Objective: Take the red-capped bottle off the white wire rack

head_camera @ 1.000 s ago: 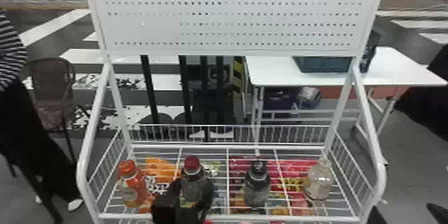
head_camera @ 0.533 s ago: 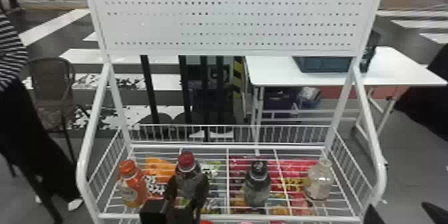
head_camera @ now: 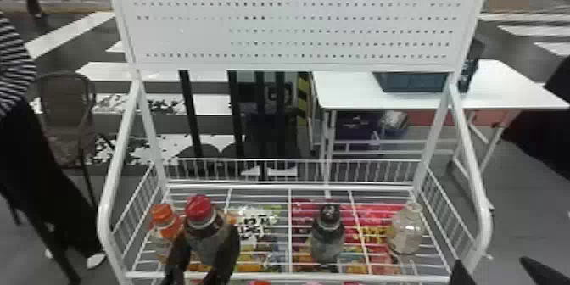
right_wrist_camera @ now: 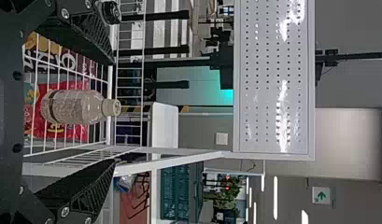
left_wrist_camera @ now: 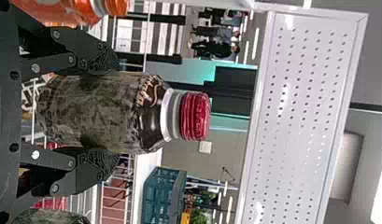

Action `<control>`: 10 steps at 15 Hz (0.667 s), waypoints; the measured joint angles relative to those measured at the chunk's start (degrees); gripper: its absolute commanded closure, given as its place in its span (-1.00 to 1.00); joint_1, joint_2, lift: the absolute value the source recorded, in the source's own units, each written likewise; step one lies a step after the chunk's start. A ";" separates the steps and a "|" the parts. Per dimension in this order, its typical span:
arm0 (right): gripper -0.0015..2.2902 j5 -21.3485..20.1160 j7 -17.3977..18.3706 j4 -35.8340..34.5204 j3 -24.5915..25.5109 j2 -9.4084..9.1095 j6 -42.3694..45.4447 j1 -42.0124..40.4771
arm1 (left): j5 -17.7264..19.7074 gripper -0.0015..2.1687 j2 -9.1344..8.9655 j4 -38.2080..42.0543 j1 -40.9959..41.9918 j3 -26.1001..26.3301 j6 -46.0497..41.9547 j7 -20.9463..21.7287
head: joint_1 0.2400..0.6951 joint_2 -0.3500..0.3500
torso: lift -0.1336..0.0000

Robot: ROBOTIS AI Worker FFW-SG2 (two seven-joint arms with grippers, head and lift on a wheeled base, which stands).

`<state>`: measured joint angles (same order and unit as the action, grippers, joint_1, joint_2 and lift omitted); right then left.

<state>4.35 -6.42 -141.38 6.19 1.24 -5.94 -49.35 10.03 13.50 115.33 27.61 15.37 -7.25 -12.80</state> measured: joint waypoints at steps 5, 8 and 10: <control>-0.87 0.39 -0.08 1.22 -0.24 0.23 0.71 0.20 | -1.32 0.27 1.19 9.49 11.02 -7.16 0.00 1.34 | 0.14 0.00 | 1.00; -0.87 0.62 -0.32 1.93 -0.38 0.36 1.52 -0.06 | -1.45 0.27 0.64 11.43 14.50 -13.16 -0.20 3.48 | 0.14 0.00 | 1.00; -0.87 0.76 -0.60 2.12 -0.39 0.48 2.21 -0.58 | 1.03 0.27 -0.51 11.89 15.40 -19.50 -0.21 7.49 | 0.14 0.00 | 1.00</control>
<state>5.11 -7.02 -139.26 5.80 1.73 -3.74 -49.93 11.06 12.99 127.22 43.01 -4.13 -7.46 -5.31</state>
